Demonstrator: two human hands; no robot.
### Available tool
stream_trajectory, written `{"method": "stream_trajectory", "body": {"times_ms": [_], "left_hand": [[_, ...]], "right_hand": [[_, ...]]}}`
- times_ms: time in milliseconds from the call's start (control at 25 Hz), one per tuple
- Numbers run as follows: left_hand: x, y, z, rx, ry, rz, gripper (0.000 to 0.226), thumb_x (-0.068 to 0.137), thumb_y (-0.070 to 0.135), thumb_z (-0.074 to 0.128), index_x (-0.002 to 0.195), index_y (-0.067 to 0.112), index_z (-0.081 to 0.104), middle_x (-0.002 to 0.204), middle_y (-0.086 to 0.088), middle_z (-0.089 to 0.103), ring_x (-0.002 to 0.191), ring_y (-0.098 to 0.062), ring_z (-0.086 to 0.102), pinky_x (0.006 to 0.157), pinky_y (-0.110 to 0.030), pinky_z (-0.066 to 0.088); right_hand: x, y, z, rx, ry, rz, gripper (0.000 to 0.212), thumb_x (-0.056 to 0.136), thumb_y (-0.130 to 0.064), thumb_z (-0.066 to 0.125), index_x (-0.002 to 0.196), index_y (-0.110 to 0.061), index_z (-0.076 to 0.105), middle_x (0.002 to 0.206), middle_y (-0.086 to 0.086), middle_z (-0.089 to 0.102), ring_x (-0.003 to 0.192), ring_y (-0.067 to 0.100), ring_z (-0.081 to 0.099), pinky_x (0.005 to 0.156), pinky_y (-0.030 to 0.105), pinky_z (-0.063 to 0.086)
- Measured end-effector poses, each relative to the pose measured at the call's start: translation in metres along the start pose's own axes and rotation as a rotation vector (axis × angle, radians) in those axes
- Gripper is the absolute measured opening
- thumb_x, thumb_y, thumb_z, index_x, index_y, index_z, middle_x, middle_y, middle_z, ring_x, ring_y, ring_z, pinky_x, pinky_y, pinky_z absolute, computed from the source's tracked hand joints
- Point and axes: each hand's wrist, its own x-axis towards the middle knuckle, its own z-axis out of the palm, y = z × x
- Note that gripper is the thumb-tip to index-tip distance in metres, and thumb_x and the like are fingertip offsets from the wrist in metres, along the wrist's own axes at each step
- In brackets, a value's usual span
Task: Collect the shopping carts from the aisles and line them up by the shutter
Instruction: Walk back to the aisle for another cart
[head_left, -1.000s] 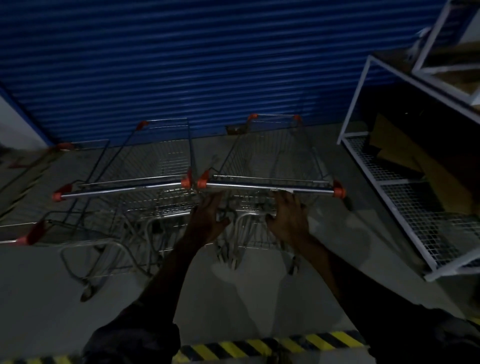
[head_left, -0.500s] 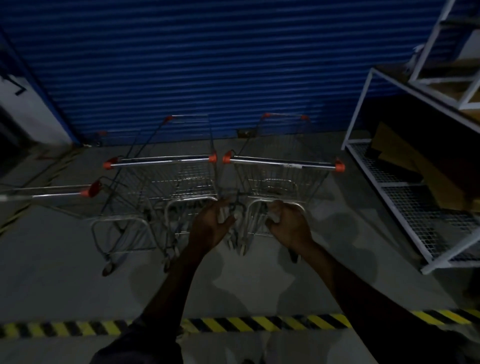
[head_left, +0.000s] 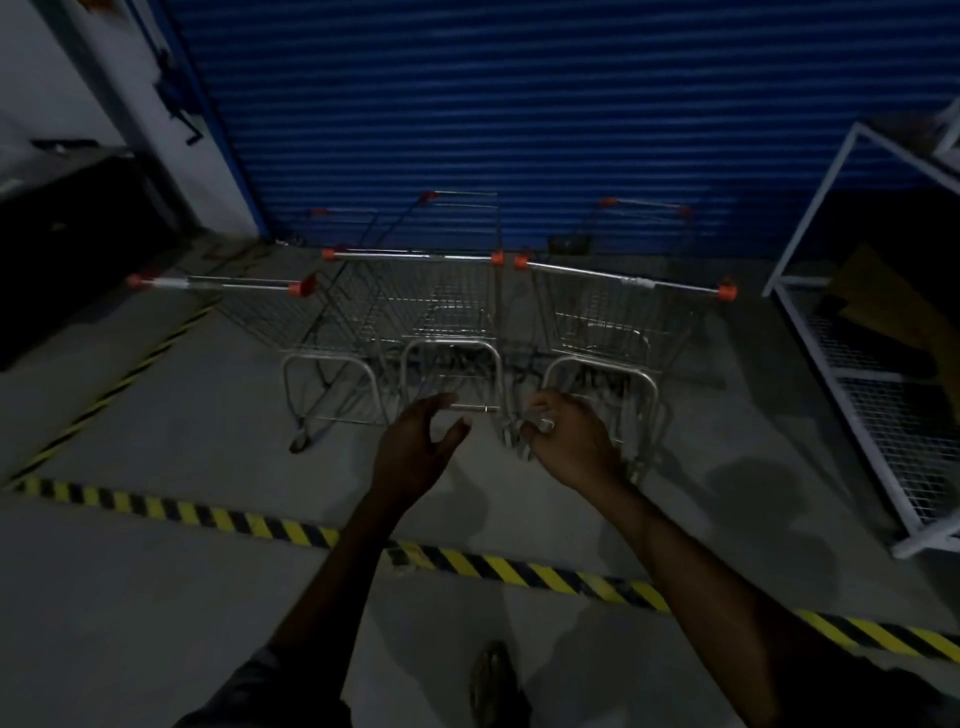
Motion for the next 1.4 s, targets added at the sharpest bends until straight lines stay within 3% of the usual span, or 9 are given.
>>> {"method": "stream_trajectory", "body": {"times_ms": [160,280,480,600,920,1160,1400], "left_hand": [[-0.044,0.000,-0.027,-0.007,0.067,-0.050,0.052,0.097,0.054,0.061,0.137,0.022,0.061,0.134,0.000,0.064,0.122,-0.019,0.060,0.090,-0.031,0.048],[-0.075,-0.011,-0.051,0.030,0.101,-0.048,0.053,0.097,0.049,0.064,0.140,0.019,0.058,0.136,-0.004,0.062,0.121,-0.023,0.060,0.092,-0.038,0.051],[-0.124,-0.053,-0.111,0.062,0.167,-0.118,0.049,0.098,0.042,0.066,0.141,0.020,0.057,0.139,-0.004,0.059,0.125,-0.023,0.057,0.091,-0.036,0.049],[-0.166,-0.084,-0.158,0.087,0.205,-0.160,0.046,0.098,0.041,0.066,0.138,0.020,0.059,0.139,-0.005,0.059,0.124,-0.024,0.056,0.092,-0.043,0.052],[-0.293,-0.187,-0.287,0.123,0.340,-0.288,0.044,0.096,0.036,0.070,0.137,0.021,0.059,0.134,-0.001,0.062,0.119,-0.022,0.059,0.083,-0.043,0.055],[-0.354,-0.242,-0.367,0.222,0.485,-0.415,0.051,0.096,0.037,0.068,0.143,0.021,0.053,0.142,-0.002,0.057,0.128,-0.025,0.056,0.097,-0.048,0.051],[-0.397,-0.292,-0.426,0.341,0.581,-0.521,0.056,0.096,0.037,0.067,0.147,0.027,0.047,0.147,0.001,0.053,0.132,-0.022,0.051,0.102,-0.049,0.048]], "right_hand": [[-0.041,-0.023,0.003,-0.038,0.000,-0.044,0.033,0.090,-0.035,0.070,0.121,-0.023,0.065,0.123,-0.001,0.067,0.111,0.025,0.062,0.088,0.032,0.050],[-0.062,-0.045,0.018,-0.041,-0.038,-0.102,0.036,0.092,-0.039,0.069,0.123,-0.023,0.064,0.123,-0.001,0.067,0.113,0.024,0.061,0.091,0.033,0.051],[-0.090,-0.107,0.063,-0.047,-0.112,-0.238,0.038,0.093,-0.039,0.069,0.127,-0.023,0.063,0.126,-0.001,0.064,0.119,0.024,0.056,0.095,0.040,0.050],[-0.111,-0.159,0.105,-0.007,-0.141,-0.315,0.032,0.094,-0.037,0.067,0.123,-0.023,0.064,0.122,-0.001,0.065,0.115,0.023,0.057,0.093,0.042,0.050],[-0.187,-0.299,0.244,0.078,-0.274,-0.467,0.033,0.095,-0.041,0.064,0.124,-0.028,0.061,0.128,-0.007,0.062,0.119,0.023,0.055,0.095,0.047,0.048],[-0.216,-0.396,0.315,0.099,-0.335,-0.612,0.030,0.091,-0.041,0.064,0.117,-0.025,0.064,0.117,-0.004,0.065,0.111,0.025,0.057,0.088,0.046,0.050],[-0.221,-0.477,0.399,0.096,-0.474,-0.832,0.037,0.095,-0.043,0.064,0.127,-0.025,0.061,0.124,-0.005,0.064,0.113,0.022,0.054,0.093,0.042,0.047]]}}
